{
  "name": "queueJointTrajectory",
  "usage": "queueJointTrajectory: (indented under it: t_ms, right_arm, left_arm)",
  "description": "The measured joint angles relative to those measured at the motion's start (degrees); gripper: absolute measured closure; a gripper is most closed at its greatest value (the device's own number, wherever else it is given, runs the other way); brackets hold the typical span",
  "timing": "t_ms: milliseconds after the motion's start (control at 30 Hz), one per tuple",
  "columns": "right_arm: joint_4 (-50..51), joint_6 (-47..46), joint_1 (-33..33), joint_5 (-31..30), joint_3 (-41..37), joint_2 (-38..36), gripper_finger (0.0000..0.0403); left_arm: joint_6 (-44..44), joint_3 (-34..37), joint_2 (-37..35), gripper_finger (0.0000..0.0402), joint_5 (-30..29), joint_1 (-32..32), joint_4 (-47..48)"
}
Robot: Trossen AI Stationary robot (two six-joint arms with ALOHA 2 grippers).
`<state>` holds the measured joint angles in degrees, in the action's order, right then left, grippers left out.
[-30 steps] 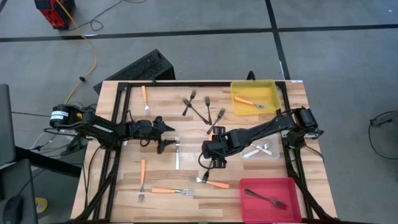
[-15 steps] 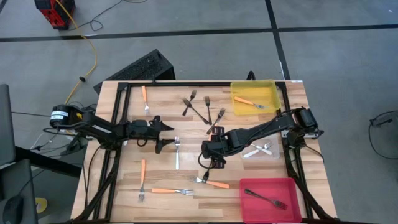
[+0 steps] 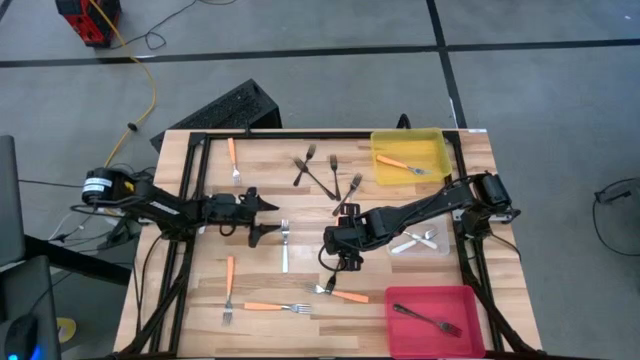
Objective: Sort silverware by color (type)
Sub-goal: Put the white fork into the transparent bin
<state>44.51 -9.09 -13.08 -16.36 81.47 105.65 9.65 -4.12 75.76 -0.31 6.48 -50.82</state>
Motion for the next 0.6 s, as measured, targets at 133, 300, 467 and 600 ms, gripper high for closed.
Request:
queueJointTrajectory:
  t_ms: [133, 300, 467, 600]
  right_arm:
    - [0.0, 0.14, 0.0, 0.0, 0.0, 0.0, 0.0173]
    - [0.15, 0.13, 0.01, 0.02, 0.0, 0.0, 0.0173]
    - [0.08, 0.12, 0.0, 0.02, 0.0, 0.0, 0.0173]
    - [0.01, 0.11, 0.0, 0.01, 0.0, 0.0, 0.0173]
  left_arm:
    - [-0.23, -2.83, 3.69, 0.0111, 2.27, 0.0, 0.61]
    - [-2.09, -4.98, 7.4, 0.0111, 2.59, 1.14, 2.97]
    - [-1.42, -4.98, 9.24, 0.0111, 4.29, 2.16, 0.37]
    - [-1.42, -5.16, 13.28, 0.0111, 5.99, 2.16, -4.69]
